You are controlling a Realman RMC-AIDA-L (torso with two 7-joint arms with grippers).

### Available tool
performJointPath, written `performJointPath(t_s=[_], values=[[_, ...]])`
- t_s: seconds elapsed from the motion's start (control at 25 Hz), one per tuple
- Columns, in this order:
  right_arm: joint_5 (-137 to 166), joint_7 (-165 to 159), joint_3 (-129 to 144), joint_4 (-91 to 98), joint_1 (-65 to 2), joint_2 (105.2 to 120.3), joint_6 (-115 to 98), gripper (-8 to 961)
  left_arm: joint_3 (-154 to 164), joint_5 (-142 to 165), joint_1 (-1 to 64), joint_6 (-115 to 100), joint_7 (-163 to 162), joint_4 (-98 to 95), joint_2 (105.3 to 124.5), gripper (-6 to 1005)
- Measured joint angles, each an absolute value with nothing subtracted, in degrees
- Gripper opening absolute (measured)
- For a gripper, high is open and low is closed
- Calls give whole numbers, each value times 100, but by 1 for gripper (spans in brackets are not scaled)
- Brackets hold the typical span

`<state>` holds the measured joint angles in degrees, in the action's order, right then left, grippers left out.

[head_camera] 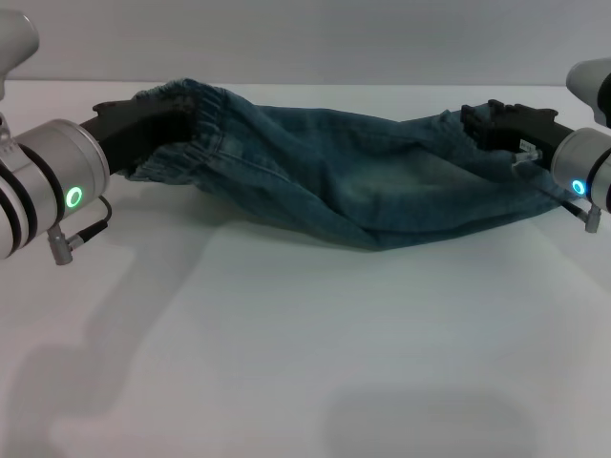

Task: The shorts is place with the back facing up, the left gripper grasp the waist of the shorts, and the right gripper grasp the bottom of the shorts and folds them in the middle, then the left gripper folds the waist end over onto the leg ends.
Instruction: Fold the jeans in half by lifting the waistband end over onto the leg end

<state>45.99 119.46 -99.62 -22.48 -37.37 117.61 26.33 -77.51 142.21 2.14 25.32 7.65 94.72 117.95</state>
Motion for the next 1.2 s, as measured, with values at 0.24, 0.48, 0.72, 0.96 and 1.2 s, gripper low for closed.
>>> performJointPath(t_s=[0.24, 0.48, 0.72, 0.96, 1.2], values=[[4605, 11743, -9897, -2207, -3766, 11760, 2455, 345, -7695, 14221, 171, 2566, 764, 9590, 11786, 31], [4606, 11472, -9656, -2131, -3827, 11759, 2444, 344, -7655, 14221, 170, 2575, 764, 9631, 11786, 31], [4612, 11214, -9454, -2051, -3933, 11752, 2417, 344, -7648, 14221, 176, 2584, 764, 9633, 11786, 31], [4808, 10910, -9449, -2040, -3974, 11723, 2406, 343, -7589, 14221, 124, 2602, 764, 9730, 11781, 31], [5016, 10746, -9448, -2038, -3974, 11723, 2349, 343, -7515, 14222, 42, 2642, 793, 9953, 11779, 32]])
